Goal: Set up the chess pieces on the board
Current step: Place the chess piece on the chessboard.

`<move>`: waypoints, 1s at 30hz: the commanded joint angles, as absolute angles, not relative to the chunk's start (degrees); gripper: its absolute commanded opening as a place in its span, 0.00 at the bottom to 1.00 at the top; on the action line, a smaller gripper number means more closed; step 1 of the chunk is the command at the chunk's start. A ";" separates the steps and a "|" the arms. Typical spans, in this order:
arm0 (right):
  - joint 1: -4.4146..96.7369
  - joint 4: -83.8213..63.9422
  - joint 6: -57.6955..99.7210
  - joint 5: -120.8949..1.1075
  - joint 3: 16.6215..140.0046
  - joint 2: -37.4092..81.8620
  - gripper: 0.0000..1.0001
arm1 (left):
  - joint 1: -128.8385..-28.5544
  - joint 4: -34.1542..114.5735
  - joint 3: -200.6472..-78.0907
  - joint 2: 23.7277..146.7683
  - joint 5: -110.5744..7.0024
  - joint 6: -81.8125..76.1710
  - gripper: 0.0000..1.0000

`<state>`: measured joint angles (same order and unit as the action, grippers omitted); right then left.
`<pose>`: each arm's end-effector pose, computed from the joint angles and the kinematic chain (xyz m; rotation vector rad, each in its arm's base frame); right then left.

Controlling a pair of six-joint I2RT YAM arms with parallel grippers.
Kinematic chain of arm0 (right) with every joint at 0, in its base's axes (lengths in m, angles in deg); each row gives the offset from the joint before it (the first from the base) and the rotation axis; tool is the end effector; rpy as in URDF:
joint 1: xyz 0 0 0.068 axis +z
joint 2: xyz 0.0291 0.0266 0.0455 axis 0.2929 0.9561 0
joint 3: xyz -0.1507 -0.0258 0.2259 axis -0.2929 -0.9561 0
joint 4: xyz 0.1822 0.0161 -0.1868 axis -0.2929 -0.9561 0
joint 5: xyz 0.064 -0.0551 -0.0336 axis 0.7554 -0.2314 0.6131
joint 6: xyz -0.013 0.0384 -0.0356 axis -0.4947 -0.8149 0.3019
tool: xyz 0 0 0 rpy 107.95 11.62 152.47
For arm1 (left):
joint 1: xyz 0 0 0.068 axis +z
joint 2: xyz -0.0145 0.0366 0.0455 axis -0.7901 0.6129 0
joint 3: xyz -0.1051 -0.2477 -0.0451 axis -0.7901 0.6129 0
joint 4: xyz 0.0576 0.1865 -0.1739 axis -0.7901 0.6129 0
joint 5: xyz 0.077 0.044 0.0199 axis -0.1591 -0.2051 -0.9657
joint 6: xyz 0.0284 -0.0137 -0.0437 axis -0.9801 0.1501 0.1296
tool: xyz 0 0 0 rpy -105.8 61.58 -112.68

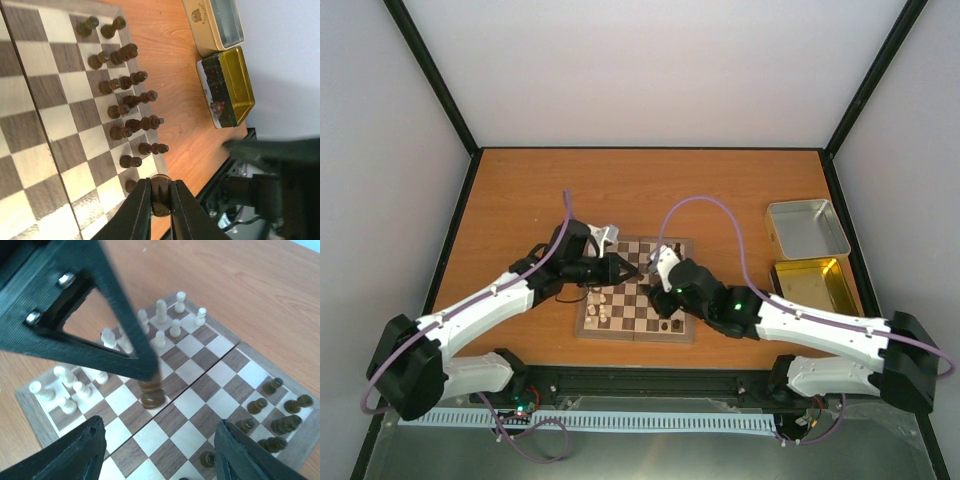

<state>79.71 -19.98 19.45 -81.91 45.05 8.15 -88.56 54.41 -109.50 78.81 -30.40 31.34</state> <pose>0.1241 0.2208 0.2462 -0.8732 2.0163 0.4345 0.1932 -0.1641 0.2380 0.1112 2.5028 -1.2786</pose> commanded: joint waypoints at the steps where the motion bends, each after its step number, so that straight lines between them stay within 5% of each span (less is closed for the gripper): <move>1: 76.06 -22.49 10.44 -81.72 44.57 1.12 0.60 | -88.38 52.66 -108.03 73.89 -34.64 19.65 0.01; 6: 67.41 -25.37 0.22 -81.80 42.47 -3.93 0.61 | -92.33 48.45 -106.91 73.24 -35.08 15.33 0.01; 18: 53.76 -36.42 -20.70 -85.74 36.91 -6.78 0.61 | -114.84 53.49 -118.70 87.43 -57.96 9.16 0.01; 30: 51.41 -35.90 -21.92 -84.72 33.42 -8.05 0.61 | -118.08 61.94 -126.76 101.17 -60.81 8.64 0.01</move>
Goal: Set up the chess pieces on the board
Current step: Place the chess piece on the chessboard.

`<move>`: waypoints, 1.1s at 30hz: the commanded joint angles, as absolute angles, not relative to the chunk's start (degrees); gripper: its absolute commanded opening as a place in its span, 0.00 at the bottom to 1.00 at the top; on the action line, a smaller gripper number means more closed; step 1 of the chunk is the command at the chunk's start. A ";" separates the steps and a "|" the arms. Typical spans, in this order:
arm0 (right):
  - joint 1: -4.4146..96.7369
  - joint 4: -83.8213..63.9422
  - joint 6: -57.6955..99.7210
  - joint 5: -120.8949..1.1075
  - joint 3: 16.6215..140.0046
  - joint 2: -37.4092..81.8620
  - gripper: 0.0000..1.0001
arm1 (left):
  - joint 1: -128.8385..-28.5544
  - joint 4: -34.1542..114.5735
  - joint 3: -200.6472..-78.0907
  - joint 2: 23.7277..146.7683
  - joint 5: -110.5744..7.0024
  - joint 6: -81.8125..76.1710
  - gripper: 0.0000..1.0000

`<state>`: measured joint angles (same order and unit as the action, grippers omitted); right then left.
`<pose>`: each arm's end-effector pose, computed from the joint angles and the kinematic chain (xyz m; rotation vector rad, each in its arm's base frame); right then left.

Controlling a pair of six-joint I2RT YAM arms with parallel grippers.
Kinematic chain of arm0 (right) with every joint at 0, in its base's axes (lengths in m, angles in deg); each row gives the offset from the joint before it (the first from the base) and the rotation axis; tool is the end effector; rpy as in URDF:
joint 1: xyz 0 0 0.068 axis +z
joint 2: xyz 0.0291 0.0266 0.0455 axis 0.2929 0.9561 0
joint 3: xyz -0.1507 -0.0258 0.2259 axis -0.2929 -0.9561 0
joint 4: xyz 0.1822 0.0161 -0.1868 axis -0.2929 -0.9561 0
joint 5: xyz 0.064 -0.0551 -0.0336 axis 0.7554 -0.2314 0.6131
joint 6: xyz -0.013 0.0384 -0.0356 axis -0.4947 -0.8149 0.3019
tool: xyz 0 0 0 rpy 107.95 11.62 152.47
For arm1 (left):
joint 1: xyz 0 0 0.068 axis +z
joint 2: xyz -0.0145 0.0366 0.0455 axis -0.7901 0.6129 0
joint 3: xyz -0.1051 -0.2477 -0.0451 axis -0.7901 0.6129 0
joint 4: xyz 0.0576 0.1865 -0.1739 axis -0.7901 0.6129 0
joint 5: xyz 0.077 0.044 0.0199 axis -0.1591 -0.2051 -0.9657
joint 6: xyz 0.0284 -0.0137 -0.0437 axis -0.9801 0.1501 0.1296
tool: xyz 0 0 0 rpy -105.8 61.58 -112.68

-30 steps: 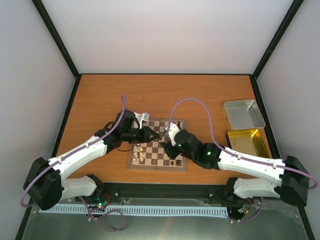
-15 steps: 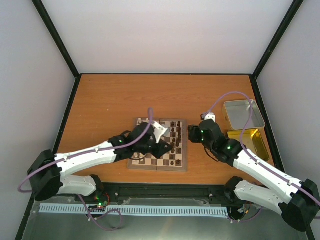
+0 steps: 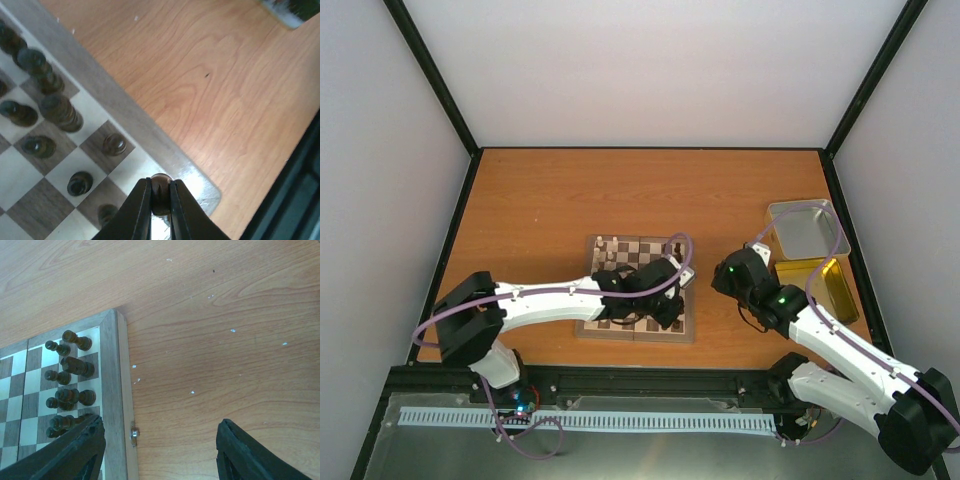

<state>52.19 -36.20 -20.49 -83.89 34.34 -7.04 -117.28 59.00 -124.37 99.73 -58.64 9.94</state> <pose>0.1539 0.0961 0.2137 0.4058 2.3444 0.3681 0.1380 -0.2991 0.2124 0.9052 2.4041 -0.6908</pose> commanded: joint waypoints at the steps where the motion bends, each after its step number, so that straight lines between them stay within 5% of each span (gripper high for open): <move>1: 51.32 -35.76 -21.80 -84.57 33.26 -8.05 0.61 | -118.07 61.96 -126.83 101.49 -60.96 8.73 0.01; 33: 50.56 -35.51 -21.39 -83.53 31.78 -7.88 0.61 | -118.16 60.71 -127.94 106.94 -59.73 8.46 0.09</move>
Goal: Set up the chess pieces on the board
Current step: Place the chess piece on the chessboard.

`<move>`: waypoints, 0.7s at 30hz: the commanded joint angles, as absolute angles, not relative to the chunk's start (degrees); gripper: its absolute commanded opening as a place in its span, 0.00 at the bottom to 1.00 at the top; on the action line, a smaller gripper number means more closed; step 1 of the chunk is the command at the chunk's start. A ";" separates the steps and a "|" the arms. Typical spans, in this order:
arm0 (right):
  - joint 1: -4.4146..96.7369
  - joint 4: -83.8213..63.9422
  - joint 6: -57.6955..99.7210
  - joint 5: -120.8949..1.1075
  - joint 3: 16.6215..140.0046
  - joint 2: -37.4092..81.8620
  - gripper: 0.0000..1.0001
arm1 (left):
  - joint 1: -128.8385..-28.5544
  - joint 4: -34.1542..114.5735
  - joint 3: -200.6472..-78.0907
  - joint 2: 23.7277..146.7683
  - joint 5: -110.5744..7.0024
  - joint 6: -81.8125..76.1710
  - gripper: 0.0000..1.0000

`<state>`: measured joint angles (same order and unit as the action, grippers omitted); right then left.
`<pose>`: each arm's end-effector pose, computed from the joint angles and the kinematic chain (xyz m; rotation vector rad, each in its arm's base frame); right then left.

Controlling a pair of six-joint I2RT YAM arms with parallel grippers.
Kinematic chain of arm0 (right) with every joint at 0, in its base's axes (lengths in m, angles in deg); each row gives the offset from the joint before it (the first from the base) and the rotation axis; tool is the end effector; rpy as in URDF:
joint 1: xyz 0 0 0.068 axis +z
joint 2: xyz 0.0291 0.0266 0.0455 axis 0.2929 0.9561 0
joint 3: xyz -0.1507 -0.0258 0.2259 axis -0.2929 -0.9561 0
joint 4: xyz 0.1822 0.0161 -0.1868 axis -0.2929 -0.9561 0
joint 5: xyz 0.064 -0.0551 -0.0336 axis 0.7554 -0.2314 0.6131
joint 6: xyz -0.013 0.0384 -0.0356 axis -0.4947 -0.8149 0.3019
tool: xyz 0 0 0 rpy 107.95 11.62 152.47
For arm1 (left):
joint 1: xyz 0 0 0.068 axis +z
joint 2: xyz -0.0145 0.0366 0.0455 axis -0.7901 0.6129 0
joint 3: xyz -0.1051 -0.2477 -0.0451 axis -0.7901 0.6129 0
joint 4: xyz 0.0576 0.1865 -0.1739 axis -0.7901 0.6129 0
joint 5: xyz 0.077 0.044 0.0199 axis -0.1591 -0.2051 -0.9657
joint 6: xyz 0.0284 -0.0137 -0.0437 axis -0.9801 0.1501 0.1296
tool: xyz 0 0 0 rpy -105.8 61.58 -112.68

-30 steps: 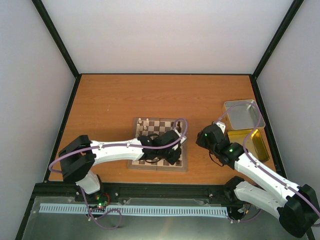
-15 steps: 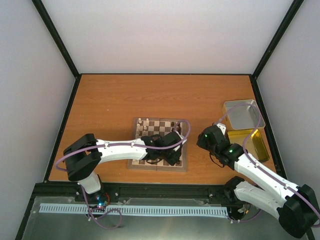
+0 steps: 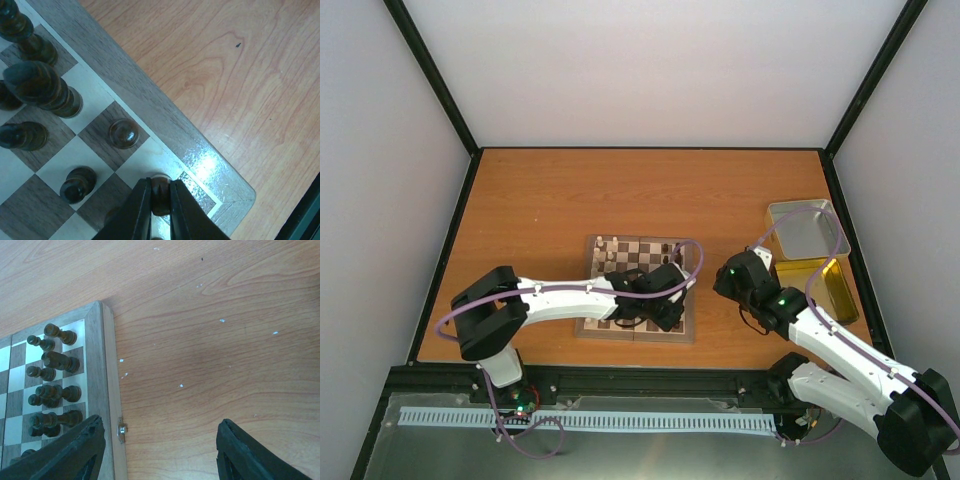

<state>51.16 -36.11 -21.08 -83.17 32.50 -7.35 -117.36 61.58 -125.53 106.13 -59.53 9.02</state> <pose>0.1522 0.0915 0.2042 0.4331 2.3661 0.3572 0.1418 -0.3072 0.1805 0.9594 2.5059 -0.5597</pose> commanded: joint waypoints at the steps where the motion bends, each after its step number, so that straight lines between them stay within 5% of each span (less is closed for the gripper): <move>1: 50.58 -35.53 -21.39 -83.55 31.77 -7.88 0.61 | -118.12 60.64 -128.12 107.08 -59.78 8.53 0.09; 21: 50.61 -36.24 -21.65 -83.35 32.37 -8.07 0.61 | -118.11 64.23 -130.91 101.00 -59.18 10.38 0.30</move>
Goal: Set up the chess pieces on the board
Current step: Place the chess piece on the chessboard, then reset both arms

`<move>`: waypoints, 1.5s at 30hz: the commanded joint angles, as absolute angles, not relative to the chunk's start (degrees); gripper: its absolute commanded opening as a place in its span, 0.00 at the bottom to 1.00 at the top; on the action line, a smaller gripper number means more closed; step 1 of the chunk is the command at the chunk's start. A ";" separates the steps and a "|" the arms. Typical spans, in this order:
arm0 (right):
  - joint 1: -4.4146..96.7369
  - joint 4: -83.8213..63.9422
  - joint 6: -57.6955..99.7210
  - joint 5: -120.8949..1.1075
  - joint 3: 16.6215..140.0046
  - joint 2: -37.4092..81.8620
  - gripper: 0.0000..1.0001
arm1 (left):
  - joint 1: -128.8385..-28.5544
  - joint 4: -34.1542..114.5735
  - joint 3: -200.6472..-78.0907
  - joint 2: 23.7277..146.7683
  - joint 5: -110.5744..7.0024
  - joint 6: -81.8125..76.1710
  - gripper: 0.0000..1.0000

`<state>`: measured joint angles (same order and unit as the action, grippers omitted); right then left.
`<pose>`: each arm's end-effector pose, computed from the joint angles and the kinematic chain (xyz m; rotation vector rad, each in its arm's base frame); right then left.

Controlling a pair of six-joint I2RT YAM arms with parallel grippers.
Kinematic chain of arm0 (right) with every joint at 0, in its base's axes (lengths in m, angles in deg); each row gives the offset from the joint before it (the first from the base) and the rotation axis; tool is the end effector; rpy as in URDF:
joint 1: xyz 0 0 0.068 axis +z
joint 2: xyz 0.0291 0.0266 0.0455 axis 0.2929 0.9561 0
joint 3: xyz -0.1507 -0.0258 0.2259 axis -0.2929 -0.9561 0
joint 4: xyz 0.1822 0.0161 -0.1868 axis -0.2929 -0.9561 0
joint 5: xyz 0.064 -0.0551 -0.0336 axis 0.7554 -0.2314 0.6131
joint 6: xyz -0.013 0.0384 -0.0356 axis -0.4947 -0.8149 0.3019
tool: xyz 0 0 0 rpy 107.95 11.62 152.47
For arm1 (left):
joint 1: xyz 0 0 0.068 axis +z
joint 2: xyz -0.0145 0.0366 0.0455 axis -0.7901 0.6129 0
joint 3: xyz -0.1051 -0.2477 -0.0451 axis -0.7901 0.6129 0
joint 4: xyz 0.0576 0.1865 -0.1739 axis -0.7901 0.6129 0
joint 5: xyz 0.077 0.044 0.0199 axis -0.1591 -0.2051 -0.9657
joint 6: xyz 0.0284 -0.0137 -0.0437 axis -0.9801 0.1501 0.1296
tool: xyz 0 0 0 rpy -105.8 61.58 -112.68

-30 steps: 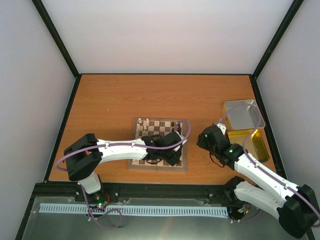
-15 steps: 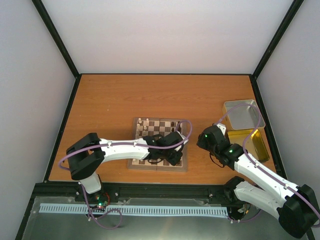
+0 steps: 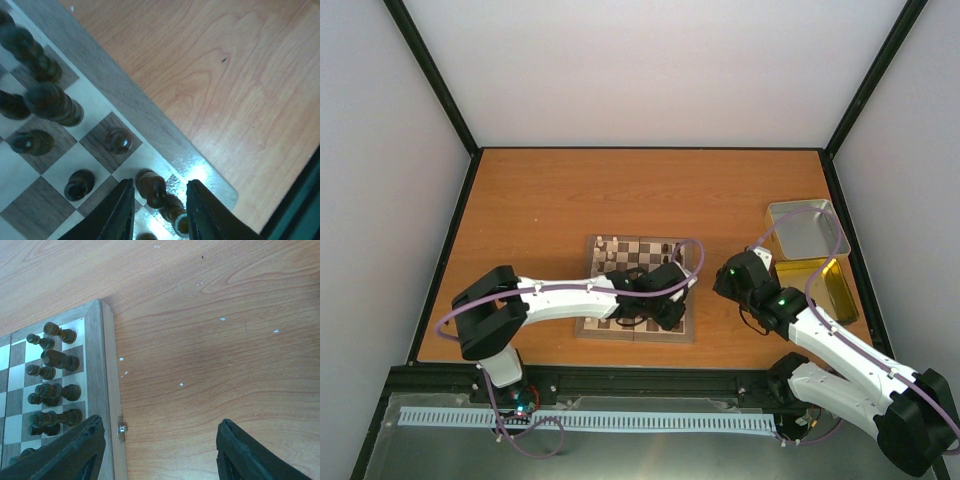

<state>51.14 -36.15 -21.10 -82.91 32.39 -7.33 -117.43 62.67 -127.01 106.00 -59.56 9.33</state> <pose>0.1519 0.0915 0.2035 0.4321 2.3710 0.3593 0.1427 -0.3101 0.1876 0.9513 2.5011 -0.5687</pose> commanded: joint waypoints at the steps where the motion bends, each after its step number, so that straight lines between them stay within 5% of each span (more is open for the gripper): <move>1: 50.56 -36.37 -21.66 -83.43 32.48 -8.06 0.61 | -118.09 64.40 -131.06 99.89 -59.31 10.57 0.32; 12: 50.59 -39.51 -18.45 -86.26 34.85 -10.45 0.62 | -112.54 67.05 -127.23 81.92 -76.53 15.09 0.57; 23: 50.52 -47.65 -8.62 -91.97 43.80 -17.32 0.72 | -109.93 73.39 -120.83 54.70 -97.53 12.38 0.99; 30: 50.52 -49.36 3.00 -94.43 48.53 -28.96 0.86 | -109.94 77.56 -120.50 38.80 -103.98 12.02 1.00; 45: 50.52 -55.03 9.62 -97.40 54.84 -39.77 0.92 | -109.94 83.38 -125.33 23.05 -109.67 7.52 1.00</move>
